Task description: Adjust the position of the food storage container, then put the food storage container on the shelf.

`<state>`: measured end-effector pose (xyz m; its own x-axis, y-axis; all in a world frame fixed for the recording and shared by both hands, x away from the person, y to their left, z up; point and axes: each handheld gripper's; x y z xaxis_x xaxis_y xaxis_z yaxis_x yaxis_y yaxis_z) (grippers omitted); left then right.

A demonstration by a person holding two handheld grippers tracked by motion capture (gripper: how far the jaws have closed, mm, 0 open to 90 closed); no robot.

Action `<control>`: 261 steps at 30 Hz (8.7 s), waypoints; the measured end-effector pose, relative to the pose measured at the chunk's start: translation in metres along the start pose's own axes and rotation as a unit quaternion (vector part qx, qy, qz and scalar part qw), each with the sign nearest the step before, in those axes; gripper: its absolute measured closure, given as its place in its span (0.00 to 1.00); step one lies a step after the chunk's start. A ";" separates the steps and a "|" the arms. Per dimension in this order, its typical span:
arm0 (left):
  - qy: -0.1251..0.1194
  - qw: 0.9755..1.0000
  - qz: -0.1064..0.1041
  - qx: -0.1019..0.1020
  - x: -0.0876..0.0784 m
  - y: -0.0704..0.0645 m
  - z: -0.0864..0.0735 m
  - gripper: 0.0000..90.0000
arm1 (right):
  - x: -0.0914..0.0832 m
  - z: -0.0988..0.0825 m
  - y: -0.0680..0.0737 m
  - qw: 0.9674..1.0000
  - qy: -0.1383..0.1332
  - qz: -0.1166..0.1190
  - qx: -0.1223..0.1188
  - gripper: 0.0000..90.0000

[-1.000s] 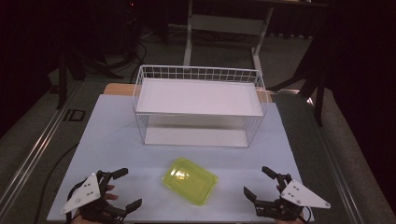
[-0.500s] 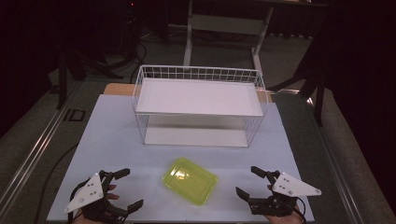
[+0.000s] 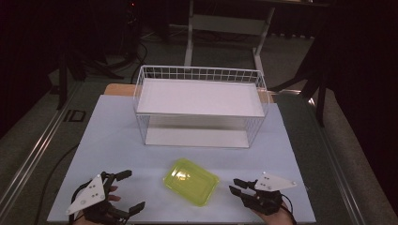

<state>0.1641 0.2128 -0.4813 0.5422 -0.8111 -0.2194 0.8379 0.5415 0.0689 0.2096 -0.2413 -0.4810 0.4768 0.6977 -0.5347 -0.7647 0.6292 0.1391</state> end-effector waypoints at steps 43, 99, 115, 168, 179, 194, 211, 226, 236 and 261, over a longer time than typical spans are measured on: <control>0.011 1.000 0.005 -0.007 0.004 0.002 -0.004 0.02 | 0.107 0.007 -0.013 0.996 0.085 -0.010 -0.007 1.00; 0.040 0.999 0.017 -0.020 0.014 0.008 -0.009 0.02 | 0.084 0.029 -0.011 0.999 0.016 -0.030 0.002 0.63; 0.067 0.997 0.007 -0.022 0.034 0.018 0.017 0.02 | 0.067 0.045 0.016 0.999 -0.031 -0.011 -0.021 0.19; 0.228 0.913 0.025 -0.339 0.087 0.053 -0.022 0.80 | 0.117 0.042 -0.008 0.940 0.135 0.050 0.309 0.81; 0.226 0.915 0.039 -0.333 0.083 0.044 -0.017 0.83 | 0.112 0.044 0.001 0.946 0.133 0.035 0.293 0.83; 0.204 0.922 0.047 -0.325 0.080 0.041 -0.005 0.89 | 0.100 0.050 0.008 0.951 0.107 0.029 0.287 0.89; 0.164 0.937 0.039 -0.305 0.121 0.058 0.022 0.90 | 0.075 0.066 -0.024 0.959 0.039 0.002 0.280 0.89; 0.139 0.946 0.049 -0.288 0.154 0.075 0.024 0.90 | 0.081 0.071 -0.059 0.956 0.018 -0.023 0.291 0.89; 0.141 0.946 0.062 -0.285 0.170 0.088 0.016 0.90 | 0.098 0.070 -0.077 0.955 0.017 -0.034 0.293 0.89; 0.114 0.949 0.072 -0.286 0.190 0.113 -0.003 0.88 | 0.123 0.074 -0.099 0.951 0.008 -0.054 0.305 0.88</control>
<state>0.3618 0.1210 -0.5177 0.5664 -0.6856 -0.4573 0.5492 0.7277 -0.4109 0.3761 -0.1923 -0.4990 0.5279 0.6160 -0.5848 -0.3161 0.7815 0.5379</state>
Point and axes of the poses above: each handheld gripper's, and its own axes: x roughly forward along the jaws, z roughly out of its top, y roughly to its left, and after that the axes turned 6 degrees about x, right-handed
